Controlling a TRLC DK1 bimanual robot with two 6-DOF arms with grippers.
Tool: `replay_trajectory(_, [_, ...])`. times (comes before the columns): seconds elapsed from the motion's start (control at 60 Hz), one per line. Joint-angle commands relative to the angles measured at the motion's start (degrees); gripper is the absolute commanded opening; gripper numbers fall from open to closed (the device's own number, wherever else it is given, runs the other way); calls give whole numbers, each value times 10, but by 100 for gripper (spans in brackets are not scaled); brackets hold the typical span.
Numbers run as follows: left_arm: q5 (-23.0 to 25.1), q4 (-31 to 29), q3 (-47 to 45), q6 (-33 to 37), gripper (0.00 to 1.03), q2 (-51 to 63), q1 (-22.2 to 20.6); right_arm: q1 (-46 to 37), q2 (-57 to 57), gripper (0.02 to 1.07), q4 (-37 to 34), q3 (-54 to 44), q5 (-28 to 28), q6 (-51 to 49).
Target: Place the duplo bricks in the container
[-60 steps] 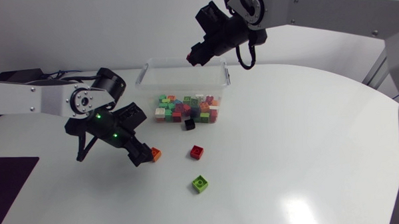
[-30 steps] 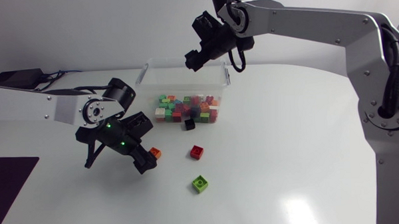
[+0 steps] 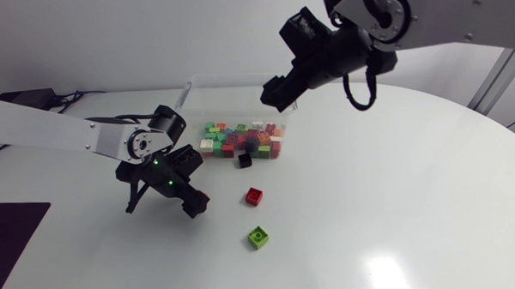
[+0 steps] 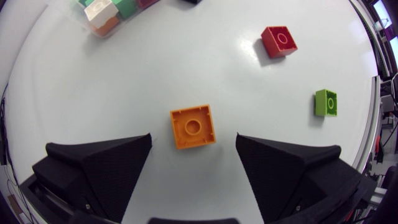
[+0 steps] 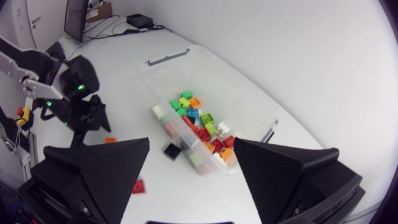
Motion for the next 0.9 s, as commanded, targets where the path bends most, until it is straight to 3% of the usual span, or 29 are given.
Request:
replay_trajectory(0.0, [-3,4,23,-22,91,28,-6,9,-47,102,7,-75,4,-2])
replay_trajectory(0.167, [-4,7,30,-34,75,42,-8,24,-126,102,14,-196,12,-8])
replay_trajectory(0.3, [-4,6,33,-45,51,46,-8,40,-170,99,18,-274,23,-9])
replay_trajectory(0.383, [-4,7,35,-52,30,47,-8,51,-180,99,18,-308,32,-5])
replay_trajectory(0.583, [-4,-1,26,-50,28,28,-8,111,-151,99,15,-340,82,65])
replay_trajectory(0.883, [1,-18,14,-47,27,-62,0,154,-35,99,-3,-293,83,88])
